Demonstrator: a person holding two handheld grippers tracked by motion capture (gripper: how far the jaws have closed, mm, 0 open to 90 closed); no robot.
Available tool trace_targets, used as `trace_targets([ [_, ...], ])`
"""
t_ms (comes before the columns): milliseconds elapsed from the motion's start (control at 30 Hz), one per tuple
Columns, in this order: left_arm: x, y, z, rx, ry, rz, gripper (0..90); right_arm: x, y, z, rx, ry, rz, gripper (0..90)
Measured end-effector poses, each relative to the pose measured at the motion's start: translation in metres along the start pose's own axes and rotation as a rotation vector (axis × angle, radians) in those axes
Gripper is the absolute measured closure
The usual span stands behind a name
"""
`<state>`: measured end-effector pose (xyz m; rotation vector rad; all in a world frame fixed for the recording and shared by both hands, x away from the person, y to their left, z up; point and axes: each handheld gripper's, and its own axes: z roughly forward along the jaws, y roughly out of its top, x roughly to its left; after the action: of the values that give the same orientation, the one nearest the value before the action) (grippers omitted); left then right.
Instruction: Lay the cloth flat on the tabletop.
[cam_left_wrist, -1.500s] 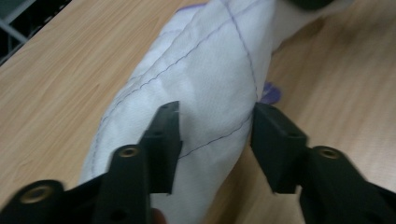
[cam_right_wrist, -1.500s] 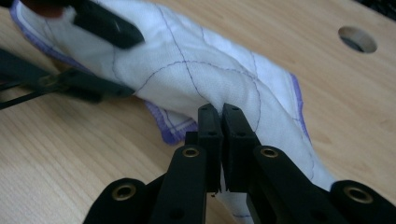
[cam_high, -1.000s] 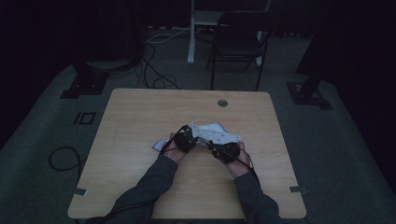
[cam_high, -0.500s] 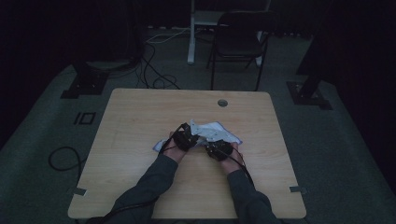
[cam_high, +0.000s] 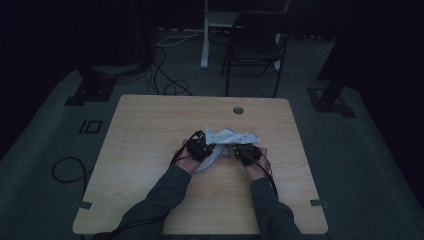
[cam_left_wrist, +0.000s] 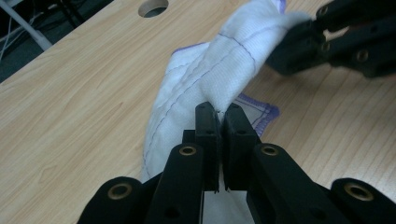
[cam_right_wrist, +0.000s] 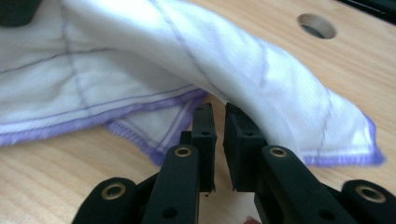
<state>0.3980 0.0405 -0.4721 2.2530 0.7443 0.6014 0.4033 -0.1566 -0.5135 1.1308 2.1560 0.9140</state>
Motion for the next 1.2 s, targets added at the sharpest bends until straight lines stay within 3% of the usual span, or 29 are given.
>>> trace_targets([
  [300,0.010,-0.009,0.000,0.020,0.009,-0.057,86.9,-0.008,0.008,0.002,-0.015,-0.016,0.038,79.1],
  [500,0.033,-0.024,0.006,0.059,0.022,-0.161,86.6,-0.012,0.008,0.008,0.009,0.035,0.070,75.2],
  [700,0.055,-0.040,0.013,0.090,0.018,-0.265,86.0,0.000,0.008,0.014,0.020,0.096,0.033,73.2],
  [900,0.073,-0.055,0.022,0.118,-0.015,-0.378,85.7,0.015,0.005,0.022,0.043,0.141,-0.005,72.4],
  [1033,0.076,-0.060,0.024,0.129,-0.004,-0.402,82.4,0.022,0.002,0.027,0.060,0.163,-0.022,71.8],
  [1200,0.064,-0.052,0.006,0.068,0.000,-0.352,76.1,0.024,0.000,0.032,0.086,0.177,-0.017,72.1],
])
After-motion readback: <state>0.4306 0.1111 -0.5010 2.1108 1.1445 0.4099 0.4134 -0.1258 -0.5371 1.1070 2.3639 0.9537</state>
